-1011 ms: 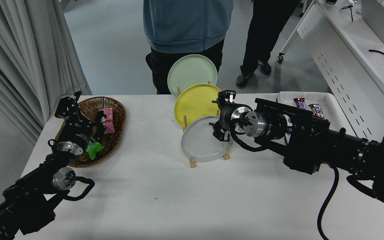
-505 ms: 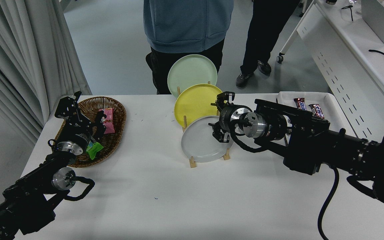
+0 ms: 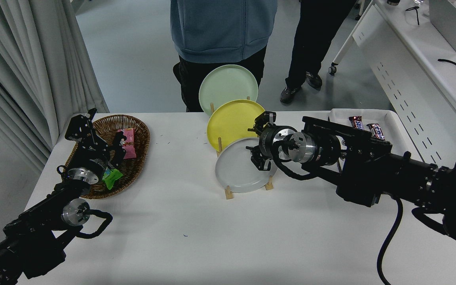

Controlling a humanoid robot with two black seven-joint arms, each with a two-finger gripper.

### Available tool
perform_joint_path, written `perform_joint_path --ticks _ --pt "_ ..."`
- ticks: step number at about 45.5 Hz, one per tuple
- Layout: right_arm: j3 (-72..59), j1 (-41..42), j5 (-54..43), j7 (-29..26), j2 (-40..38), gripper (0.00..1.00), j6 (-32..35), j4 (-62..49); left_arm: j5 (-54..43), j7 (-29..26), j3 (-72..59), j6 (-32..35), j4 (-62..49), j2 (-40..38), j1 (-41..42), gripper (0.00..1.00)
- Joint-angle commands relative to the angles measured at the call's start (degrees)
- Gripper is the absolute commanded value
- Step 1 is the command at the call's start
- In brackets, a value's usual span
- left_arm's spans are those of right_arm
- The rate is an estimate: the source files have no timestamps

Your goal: Place the plate on the table

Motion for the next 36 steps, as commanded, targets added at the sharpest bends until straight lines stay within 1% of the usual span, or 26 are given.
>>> perform_joint_path --ticks 1,9,15,24,36 --pt "0.2 0.3 0.0 -1.3 -0.1 0.38 -0.3 0.0 0.0 0.0 0.0 0.0 0.0 0.0 0.0 1.0" --pt "0.3 0.4 -0.1 -2.3 -0.2 0.38 -0.4 0.0 0.0 0.0 0.0 0.0 0.0 0.0 0.0 1.0" --pt "0.9 0.4 0.0 -2.4 -0.2 0.35 -0.4 0.0 0.0 0.0 0.0 0.0 0.0 0.0 0.0 1.0" --pt "2.0 0.4 -0.1 -4.2 -0.5 0.31 -0.2 0.0 0.0 0.0 0.0 0.0 0.0 0.0 0.0 1.0" --pt "2.2 0.5 0.0 -4.4 -0.6 0.29 -0.2 0.0 0.0 0.0 0.0 0.0 0.0 0.0 0.0 1.0"
